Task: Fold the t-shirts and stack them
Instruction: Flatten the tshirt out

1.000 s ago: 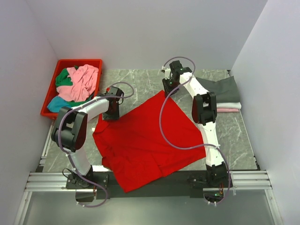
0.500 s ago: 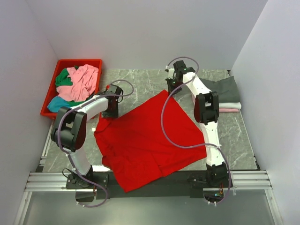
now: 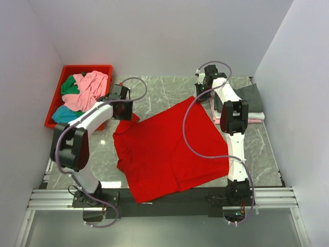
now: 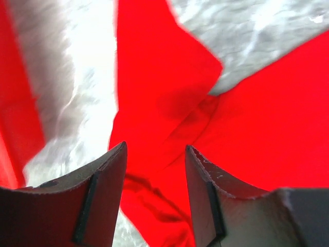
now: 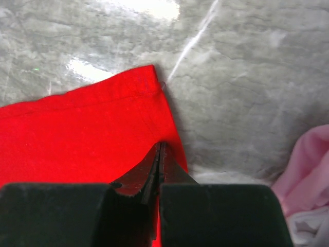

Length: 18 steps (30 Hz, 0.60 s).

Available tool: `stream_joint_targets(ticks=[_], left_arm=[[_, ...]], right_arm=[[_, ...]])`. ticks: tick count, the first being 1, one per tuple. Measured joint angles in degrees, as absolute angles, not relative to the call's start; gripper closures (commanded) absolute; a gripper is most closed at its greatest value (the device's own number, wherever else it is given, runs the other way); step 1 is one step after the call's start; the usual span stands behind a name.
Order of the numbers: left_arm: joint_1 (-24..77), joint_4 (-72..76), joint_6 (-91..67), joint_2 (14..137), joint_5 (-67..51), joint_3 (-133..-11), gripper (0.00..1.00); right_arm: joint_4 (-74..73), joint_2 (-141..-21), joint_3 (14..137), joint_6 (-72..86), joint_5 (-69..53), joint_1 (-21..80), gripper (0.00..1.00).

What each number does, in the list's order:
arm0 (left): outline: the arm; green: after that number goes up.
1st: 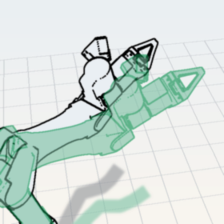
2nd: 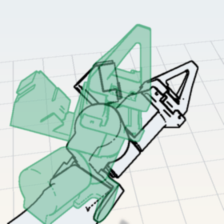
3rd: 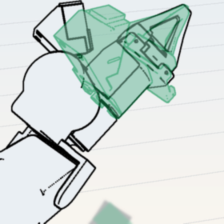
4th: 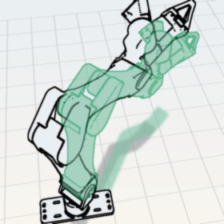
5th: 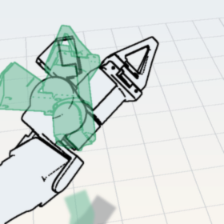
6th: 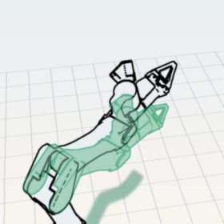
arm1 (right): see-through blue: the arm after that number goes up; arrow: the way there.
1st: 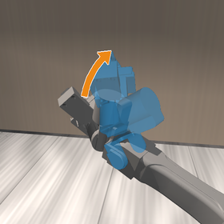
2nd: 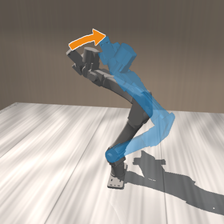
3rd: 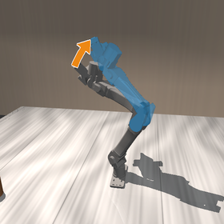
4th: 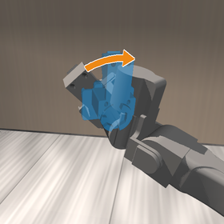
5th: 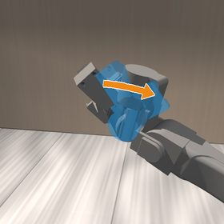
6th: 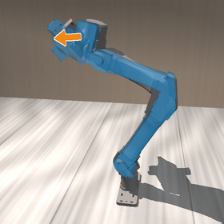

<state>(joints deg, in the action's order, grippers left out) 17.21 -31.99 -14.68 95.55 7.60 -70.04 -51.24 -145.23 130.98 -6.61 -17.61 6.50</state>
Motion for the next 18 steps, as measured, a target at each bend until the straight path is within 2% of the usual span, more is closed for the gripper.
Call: stream_joint_targets(ticks=[10,12,18], left_arm=[[21.78,-29.08,-4.56,109.86,6.46,-79.05,0.52],[22.83,-29.06,-3.62,111.44,7.81,-80.03,0.56],[24.43,-29.08,-2.44,112.46,12.01,-80.73,0.56]], right_arm=[[-51.24,-145.23,130.96,-6.63,-17.80,6.26,1.00],[-51.24,-145.23,130.96,-6.66,-17.82,6.26,1.00],[-51.24,-145.23,130.96,-6.66,-18.04,6.22,0.99]])
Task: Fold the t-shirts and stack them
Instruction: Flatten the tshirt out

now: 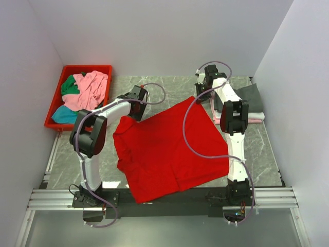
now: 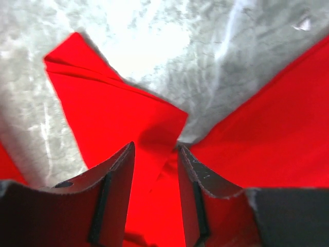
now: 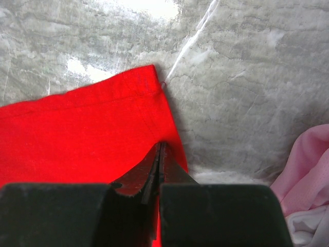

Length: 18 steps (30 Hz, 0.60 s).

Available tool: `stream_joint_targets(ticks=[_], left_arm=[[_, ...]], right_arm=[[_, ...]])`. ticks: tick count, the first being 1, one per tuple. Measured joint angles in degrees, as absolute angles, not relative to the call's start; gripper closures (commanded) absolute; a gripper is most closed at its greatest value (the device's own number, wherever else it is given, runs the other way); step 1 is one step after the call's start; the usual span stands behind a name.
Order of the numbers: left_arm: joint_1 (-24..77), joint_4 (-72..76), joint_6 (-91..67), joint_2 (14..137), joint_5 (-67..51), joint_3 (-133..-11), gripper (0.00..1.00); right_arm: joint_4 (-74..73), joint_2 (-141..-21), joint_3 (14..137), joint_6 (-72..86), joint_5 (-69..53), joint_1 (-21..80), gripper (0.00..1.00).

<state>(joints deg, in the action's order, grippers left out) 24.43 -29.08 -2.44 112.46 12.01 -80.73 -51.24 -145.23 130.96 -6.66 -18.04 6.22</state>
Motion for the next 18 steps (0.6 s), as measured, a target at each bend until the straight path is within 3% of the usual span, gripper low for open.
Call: stream_joint_targets(ticks=[18], left_arm=[[29.15,-29.15,0.19,119.24,23.20,-85.86,0.59]], right_arm=[[-51.27,-145.23,130.98,-6.66,-18.26,6.22,0.99]])
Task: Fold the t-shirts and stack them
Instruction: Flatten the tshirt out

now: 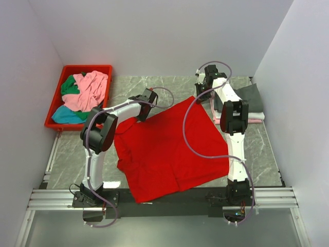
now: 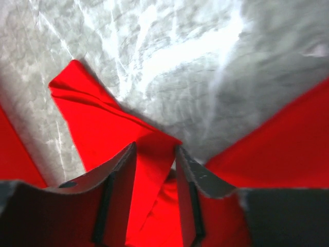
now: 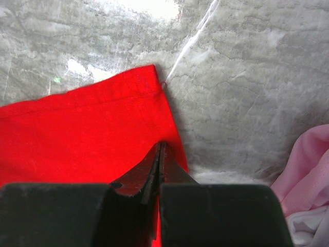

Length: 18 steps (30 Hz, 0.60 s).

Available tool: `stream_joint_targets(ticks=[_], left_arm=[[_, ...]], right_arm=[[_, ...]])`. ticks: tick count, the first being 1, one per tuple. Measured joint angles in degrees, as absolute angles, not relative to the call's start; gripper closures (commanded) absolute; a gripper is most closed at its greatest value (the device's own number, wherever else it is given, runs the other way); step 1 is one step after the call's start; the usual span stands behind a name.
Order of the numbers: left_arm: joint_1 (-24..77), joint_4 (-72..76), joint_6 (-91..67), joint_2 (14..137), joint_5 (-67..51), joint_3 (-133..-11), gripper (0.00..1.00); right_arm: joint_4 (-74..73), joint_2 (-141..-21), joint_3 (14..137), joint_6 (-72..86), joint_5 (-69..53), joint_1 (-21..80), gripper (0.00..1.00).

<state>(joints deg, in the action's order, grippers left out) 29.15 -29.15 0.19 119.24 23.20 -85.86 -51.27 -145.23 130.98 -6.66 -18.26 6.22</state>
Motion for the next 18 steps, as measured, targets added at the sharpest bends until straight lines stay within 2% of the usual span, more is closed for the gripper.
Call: stream_joint_targets(ticks=[12,18], left_arm=[[29.30,-29.15,1.43,120.88,27.94,-86.17,0.94],[29.30,-29.02,1.26,119.98,26.98,-86.15,0.95]], right_arm=[[-51.31,-145.23,131.00,-6.66,-18.46,6.22,0.99],[-51.35,-145.23,131.02,-6.98,-18.52,6.22,0.98]])
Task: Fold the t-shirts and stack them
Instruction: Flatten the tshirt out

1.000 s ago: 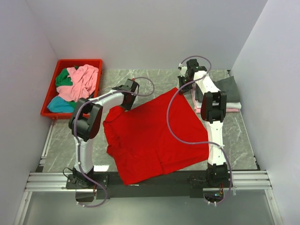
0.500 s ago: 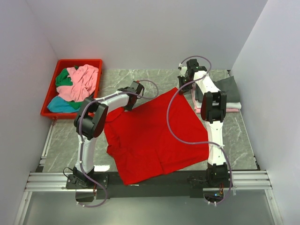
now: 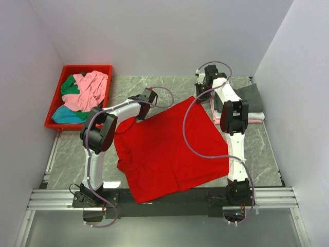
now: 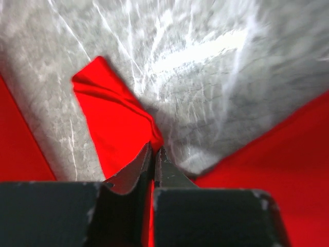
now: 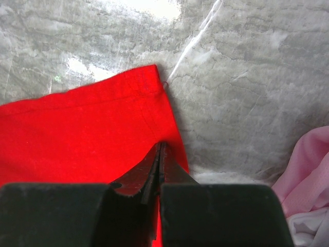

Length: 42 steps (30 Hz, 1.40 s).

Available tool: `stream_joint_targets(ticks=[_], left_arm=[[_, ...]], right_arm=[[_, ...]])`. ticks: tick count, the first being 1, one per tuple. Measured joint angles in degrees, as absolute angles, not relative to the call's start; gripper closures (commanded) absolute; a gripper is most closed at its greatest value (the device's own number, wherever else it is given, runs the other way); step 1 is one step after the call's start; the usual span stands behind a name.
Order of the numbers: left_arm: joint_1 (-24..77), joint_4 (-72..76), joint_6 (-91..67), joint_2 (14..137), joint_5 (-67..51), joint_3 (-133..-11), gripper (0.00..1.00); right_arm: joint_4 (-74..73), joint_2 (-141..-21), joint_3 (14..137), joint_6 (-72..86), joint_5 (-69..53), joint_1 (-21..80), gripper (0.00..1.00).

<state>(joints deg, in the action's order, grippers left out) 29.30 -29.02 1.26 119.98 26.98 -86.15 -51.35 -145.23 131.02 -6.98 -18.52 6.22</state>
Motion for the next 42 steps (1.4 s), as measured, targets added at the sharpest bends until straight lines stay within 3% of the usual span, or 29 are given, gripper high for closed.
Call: stream_joint_targets(ticks=[14,20,23,34,42], left_arm=[[16.21,-23.00,-5.78,105.69,7.16,-79.85,0.99],[13.63,-23.38,-7.27,105.67,2.61,-78.13,0.99],[13.69,-23.44,-7.44,105.12,1.13,-78.13,0.99],[13.67,-23.51,-7.81,102.04,-1.74,-78.02,0.99],[13.67,-23.92,-7.77,102.02,-2.13,-78.00,0.99]], right_arm=[[-51.72,-145.08,130.89,-9.96,-20.08,6.22,0.96],[-52.69,-144.55,130.80,-13.13,-22.26,6.22,0.63],[-52.80,-144.18,131.28,-14.06,-22.28,6.22,0.55],[-51.07,-144.35,137.25,-15.81,-13.28,8.08,0.44],[-50.02,-146.69,138.82,-20.12,-8.34,10.85,0.42]])
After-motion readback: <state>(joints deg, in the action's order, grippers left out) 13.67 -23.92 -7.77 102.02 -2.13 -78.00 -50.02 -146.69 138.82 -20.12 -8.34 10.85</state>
